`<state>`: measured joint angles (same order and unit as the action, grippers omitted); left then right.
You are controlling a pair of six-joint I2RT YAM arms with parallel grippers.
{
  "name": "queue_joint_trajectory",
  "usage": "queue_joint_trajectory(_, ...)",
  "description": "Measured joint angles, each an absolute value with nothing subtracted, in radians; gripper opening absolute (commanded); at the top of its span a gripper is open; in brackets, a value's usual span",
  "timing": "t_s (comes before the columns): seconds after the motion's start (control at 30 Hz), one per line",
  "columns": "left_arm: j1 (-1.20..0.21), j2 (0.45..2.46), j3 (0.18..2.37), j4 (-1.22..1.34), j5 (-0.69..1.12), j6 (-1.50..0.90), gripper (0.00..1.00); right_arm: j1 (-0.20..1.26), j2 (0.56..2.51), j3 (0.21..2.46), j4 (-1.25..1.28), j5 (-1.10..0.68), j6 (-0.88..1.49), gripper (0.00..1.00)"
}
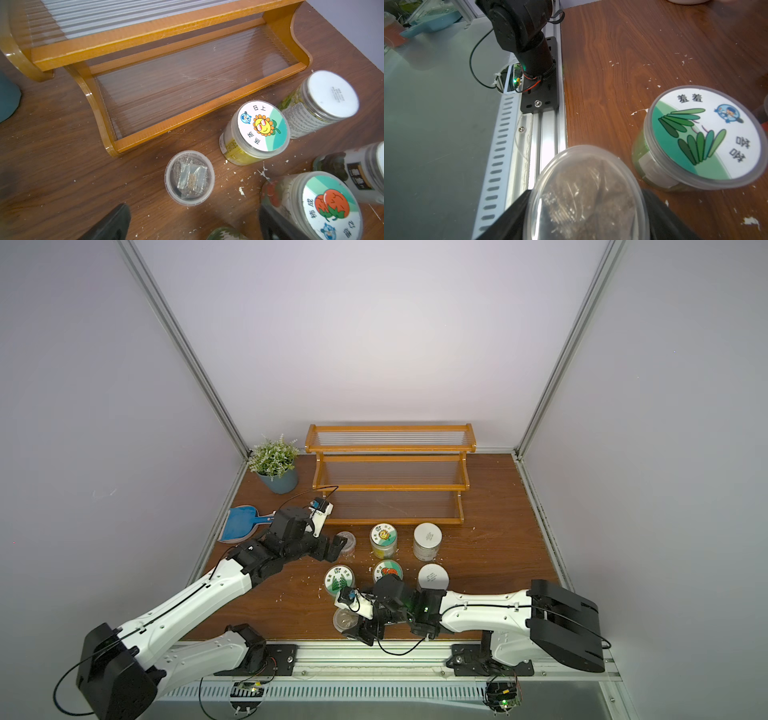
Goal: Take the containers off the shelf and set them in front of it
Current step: Place the container at the center of the board.
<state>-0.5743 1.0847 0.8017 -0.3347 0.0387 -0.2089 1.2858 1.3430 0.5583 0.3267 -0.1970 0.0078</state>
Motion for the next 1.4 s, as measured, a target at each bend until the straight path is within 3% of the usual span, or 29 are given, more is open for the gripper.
queue_joint_trajectory(0.43, -0.569, 1.09, 0.815, -0.352, 0.028, -0.194, 1.0, 1.288, 1.499, 0.572, 0.462, -0.187, -0.073, 0.82)
queue_joint_trajectory(0.73, -0.563, 1.103, 0.818, -0.357, 0.022, -0.186, 1.0, 1.29, 1.534, 0.58, 0.491, -0.179, -0.109, 0.91)
queue_joint_trajectory(1.4, -0.556, 1.111, 0.819, -0.356, 0.022, -0.183, 1.0, 1.306, 1.562, 0.602, 0.474, -0.166, -0.117, 0.89)
